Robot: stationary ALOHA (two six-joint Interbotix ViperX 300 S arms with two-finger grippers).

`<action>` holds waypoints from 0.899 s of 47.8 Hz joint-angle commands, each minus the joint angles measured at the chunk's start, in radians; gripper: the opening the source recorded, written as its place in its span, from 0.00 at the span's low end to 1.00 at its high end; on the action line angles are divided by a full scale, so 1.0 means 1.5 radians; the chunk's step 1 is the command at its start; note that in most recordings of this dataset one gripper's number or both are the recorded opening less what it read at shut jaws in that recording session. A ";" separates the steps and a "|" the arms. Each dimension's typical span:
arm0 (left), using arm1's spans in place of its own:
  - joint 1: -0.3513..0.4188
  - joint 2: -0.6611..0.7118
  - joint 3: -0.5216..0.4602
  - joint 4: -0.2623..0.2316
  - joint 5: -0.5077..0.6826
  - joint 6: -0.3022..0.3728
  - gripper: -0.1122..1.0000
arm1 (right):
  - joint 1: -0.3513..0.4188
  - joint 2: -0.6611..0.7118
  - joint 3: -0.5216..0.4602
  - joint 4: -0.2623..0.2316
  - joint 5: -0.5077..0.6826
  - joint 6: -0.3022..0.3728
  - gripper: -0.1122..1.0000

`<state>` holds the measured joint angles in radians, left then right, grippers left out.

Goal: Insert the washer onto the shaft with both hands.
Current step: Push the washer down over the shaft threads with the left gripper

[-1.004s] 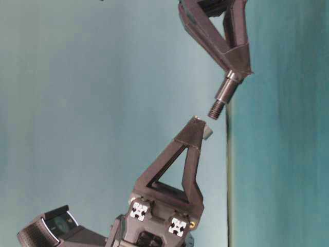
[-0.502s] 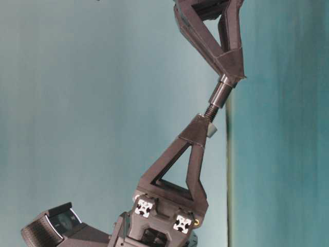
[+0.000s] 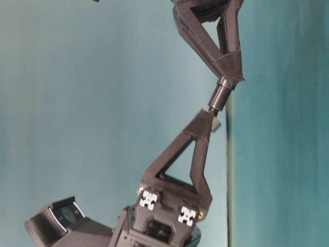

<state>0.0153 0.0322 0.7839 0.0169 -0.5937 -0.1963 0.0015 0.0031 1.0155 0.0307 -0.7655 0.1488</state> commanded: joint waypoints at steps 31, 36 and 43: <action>-0.026 0.045 -0.066 0.001 0.017 0.000 0.42 | -0.003 0.001 -0.015 0.001 -0.008 0.003 0.10; -0.026 0.050 -0.074 0.001 0.033 0.002 0.42 | -0.004 0.002 -0.016 0.001 -0.008 0.002 0.10; -0.027 0.049 -0.072 0.001 0.053 0.003 0.42 | -0.004 0.001 -0.016 0.001 -0.007 0.002 0.10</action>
<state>-0.0107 0.1135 0.6872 0.0153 -0.5185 -0.1933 0.0031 0.0123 1.0078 0.0291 -0.7670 0.1488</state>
